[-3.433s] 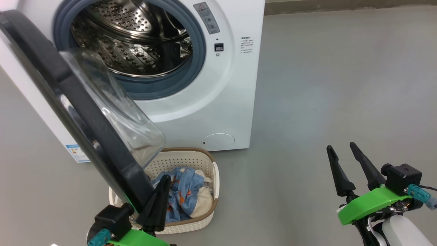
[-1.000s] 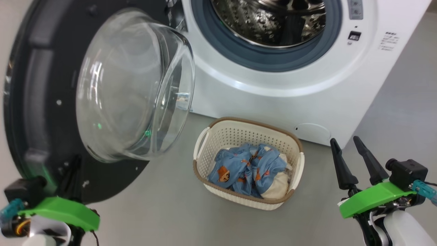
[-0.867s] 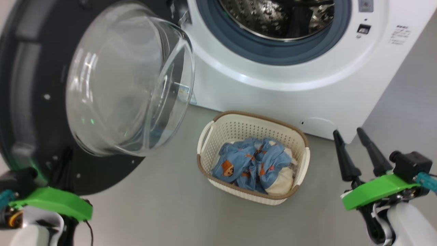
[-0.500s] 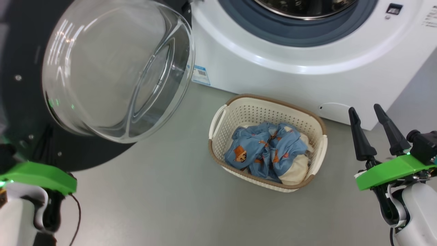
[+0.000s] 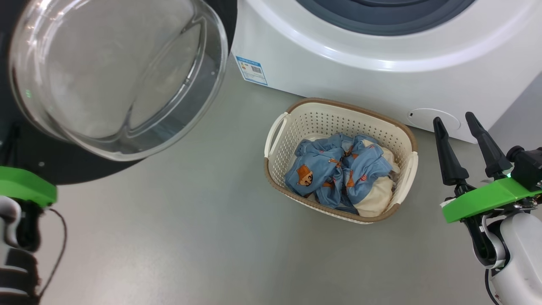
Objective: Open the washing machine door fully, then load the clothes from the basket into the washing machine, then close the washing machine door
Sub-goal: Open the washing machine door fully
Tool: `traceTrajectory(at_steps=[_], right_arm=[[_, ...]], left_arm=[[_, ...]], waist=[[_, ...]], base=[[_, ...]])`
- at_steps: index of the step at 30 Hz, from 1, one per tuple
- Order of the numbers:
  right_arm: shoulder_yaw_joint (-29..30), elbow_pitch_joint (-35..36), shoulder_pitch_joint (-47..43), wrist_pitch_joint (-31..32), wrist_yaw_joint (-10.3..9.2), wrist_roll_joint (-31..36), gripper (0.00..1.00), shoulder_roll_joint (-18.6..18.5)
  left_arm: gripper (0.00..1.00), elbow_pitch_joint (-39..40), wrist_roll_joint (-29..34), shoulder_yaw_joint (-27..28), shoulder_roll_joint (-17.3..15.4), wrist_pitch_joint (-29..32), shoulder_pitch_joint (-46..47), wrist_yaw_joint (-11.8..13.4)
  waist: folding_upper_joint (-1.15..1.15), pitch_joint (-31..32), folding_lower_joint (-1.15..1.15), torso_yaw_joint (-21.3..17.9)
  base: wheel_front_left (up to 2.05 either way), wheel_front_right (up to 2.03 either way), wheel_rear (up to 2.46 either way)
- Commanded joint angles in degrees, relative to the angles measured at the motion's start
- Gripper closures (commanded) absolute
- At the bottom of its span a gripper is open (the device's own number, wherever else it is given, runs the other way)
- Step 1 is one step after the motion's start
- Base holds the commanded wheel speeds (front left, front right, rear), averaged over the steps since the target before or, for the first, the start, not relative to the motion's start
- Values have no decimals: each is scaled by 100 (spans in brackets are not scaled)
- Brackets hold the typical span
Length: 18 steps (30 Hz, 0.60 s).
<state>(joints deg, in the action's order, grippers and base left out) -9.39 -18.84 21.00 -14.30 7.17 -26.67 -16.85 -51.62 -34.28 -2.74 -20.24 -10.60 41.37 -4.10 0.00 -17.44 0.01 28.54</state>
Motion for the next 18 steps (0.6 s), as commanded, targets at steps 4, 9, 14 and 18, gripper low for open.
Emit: traceTrajectory(at_steps=[4, 9, 14, 18], right_arm=[[-127, 119, 125, -70, 32, 18, 0, 14], [-120, 116, 117, -70, 32, 6, 0, 64], [-100, 113, 124, -70, 32, 4, 0, 81], [-73, 107, 108, -70, 32, 9, 0, 96]], left_arm=[[100, -315, -83, 263, -667, -75, 449, 15], [100, -704, -48, 229, -821, -39, 659, 34], [100, -947, -35, 188, -867, -67, 770, 31], [100, -1071, -30, 149, -849, -119, 797, 8]], waist=[[0, -23, -1, -92], [0, -37, -1, -153], [0, -56, -1, -175], [0, -32, -1, -162]], base=[[0, 0, 0], [0, 0, 0], [0, 0, 0], [0, 0, 0]])
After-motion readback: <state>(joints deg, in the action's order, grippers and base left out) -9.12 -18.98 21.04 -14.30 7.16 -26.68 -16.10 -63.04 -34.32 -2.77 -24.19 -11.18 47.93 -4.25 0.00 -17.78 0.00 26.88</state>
